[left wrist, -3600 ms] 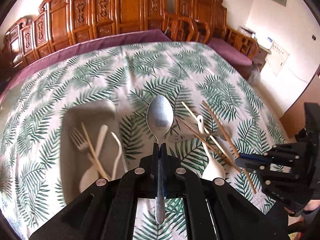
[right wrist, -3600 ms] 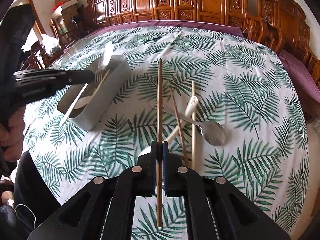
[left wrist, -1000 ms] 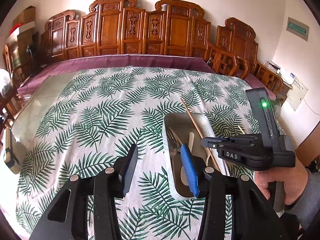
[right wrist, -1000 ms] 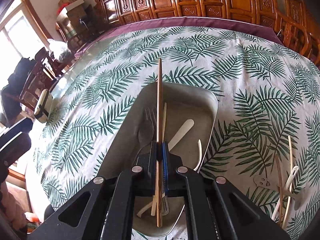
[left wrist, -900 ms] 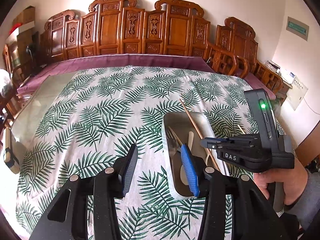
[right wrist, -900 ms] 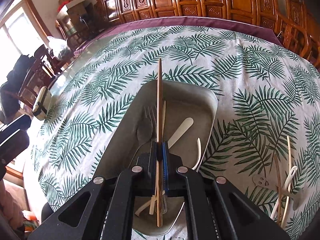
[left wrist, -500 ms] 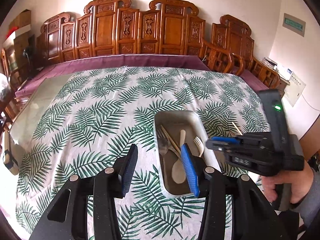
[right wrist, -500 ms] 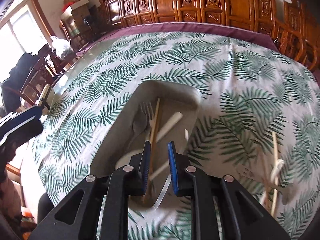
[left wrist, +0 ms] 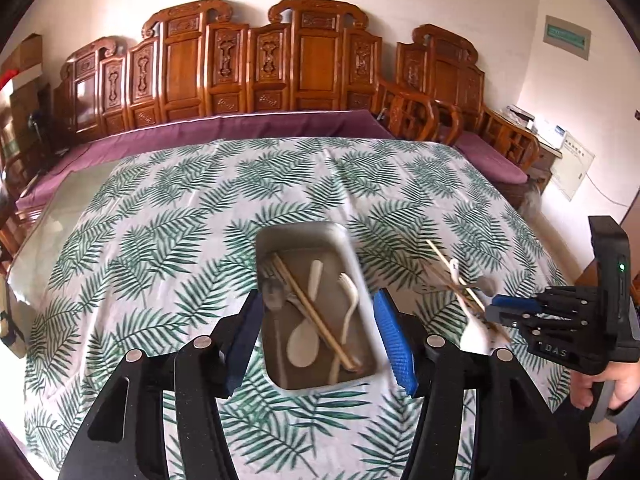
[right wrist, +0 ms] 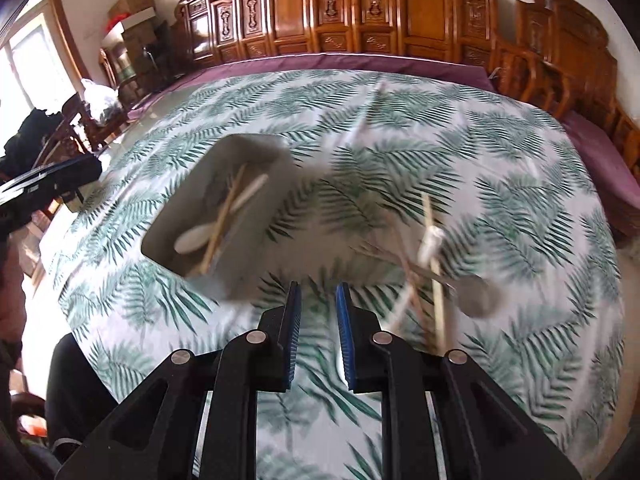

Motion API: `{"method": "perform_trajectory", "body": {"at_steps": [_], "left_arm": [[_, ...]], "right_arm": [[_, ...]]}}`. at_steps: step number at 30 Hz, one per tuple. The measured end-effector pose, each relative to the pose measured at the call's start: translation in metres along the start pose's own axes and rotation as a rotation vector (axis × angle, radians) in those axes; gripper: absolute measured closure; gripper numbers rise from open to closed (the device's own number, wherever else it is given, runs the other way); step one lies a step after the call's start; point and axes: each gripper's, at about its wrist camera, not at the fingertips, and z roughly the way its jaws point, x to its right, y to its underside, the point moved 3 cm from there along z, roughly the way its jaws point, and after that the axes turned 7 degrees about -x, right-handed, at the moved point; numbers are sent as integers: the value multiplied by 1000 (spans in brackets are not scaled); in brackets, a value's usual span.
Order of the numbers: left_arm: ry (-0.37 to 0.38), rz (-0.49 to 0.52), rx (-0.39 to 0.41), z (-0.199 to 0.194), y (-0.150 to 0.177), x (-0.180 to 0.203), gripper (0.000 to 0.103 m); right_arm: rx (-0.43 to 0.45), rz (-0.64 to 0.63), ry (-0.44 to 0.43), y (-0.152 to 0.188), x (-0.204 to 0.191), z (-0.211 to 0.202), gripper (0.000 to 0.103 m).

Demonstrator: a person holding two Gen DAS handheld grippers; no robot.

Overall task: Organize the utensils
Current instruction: 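Move the right tool back to the pile and grasp another bamboo chopstick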

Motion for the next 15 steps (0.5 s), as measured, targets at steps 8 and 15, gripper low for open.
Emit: {"method": "perform_trajectory", "body": {"at_steps": [8, 15], "left_arm": [[38, 54, -23, 10, 7, 45, 21], [57, 86, -67, 24, 18, 71, 20]], "right_arm": [[-7, 26, 45, 36, 37, -16, 83], [-29, 50, 35, 51, 59, -7, 83]]}}
